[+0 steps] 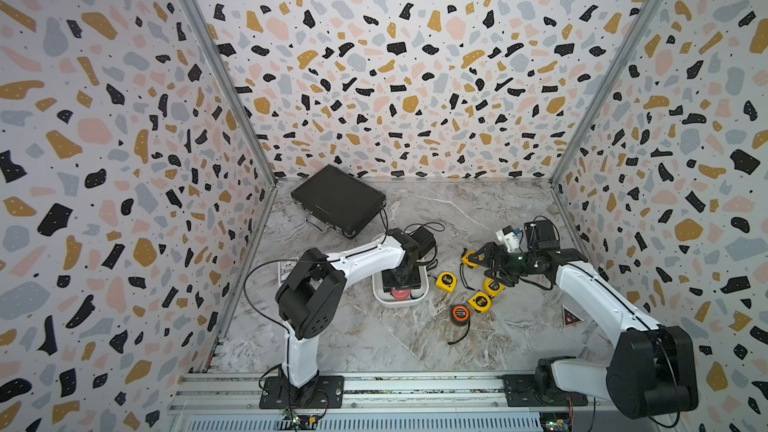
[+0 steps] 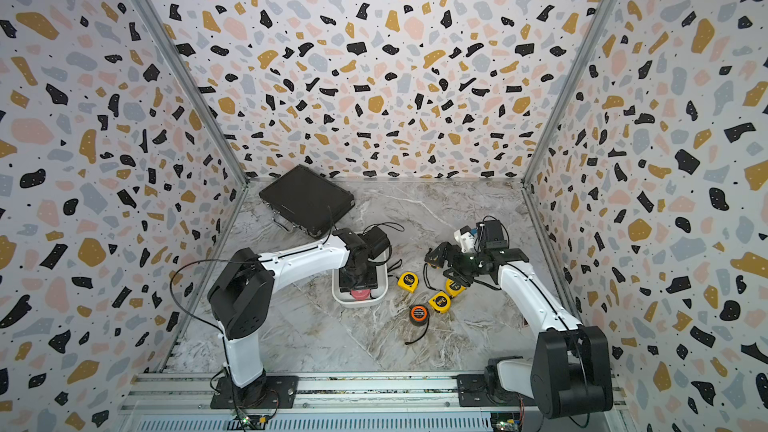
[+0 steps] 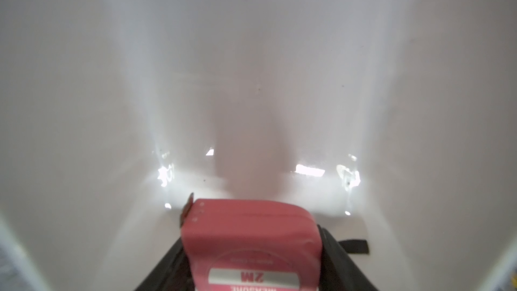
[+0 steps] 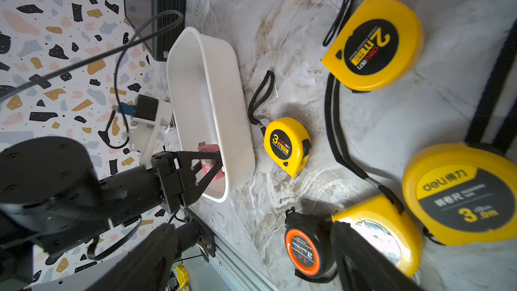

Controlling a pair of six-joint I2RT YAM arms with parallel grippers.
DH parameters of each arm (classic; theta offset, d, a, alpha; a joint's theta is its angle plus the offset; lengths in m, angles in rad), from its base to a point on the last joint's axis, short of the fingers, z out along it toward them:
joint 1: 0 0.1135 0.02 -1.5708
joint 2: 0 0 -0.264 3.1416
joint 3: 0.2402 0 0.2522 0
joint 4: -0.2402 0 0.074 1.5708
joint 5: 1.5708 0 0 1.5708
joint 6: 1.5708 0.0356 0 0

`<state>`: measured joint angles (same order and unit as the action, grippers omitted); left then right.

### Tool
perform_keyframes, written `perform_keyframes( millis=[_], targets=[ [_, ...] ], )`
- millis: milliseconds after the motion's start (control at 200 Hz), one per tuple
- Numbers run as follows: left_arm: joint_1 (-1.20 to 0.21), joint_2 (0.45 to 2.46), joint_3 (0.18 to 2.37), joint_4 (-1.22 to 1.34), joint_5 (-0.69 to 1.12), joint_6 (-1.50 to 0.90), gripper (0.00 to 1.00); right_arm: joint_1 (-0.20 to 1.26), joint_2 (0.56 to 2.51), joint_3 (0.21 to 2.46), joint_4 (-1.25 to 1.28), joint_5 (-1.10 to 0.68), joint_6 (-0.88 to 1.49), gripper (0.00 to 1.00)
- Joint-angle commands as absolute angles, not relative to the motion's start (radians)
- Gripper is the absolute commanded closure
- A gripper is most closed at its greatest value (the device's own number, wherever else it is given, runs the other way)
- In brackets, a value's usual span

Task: Take the tape measure out of the storage box
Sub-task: Pick up the tape measure from the storage box, then place the tape measure at the center of the board.

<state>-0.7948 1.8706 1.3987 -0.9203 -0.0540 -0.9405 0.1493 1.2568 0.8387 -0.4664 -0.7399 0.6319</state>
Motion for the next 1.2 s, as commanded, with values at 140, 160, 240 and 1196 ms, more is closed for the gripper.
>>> perform_keyframes(
  millis=[140,160,240,1196],
  targets=[
    [-0.79,1.761,1.445,-0.985,-0.069,-1.019,1.0,0.231,1.161,0.833,-0.412,-0.715,0.671,0.08],
    [-0.789,1.758,1.452,-0.987,-0.071,-1.025,1.0,0.24,1.155,0.832,-0.407,-0.711,0.676,0.08],
    [-0.79,1.743,1.479,-0.986,-0.068,-1.044,1.0,0.274,1.129,0.818,-0.383,-0.693,0.697,0.08],
    [-0.835,1.824,1.786,-0.848,0.155,-1.309,1.0,0.544,1.004,0.695,-0.001,-0.353,0.794,0.1]
  ],
)
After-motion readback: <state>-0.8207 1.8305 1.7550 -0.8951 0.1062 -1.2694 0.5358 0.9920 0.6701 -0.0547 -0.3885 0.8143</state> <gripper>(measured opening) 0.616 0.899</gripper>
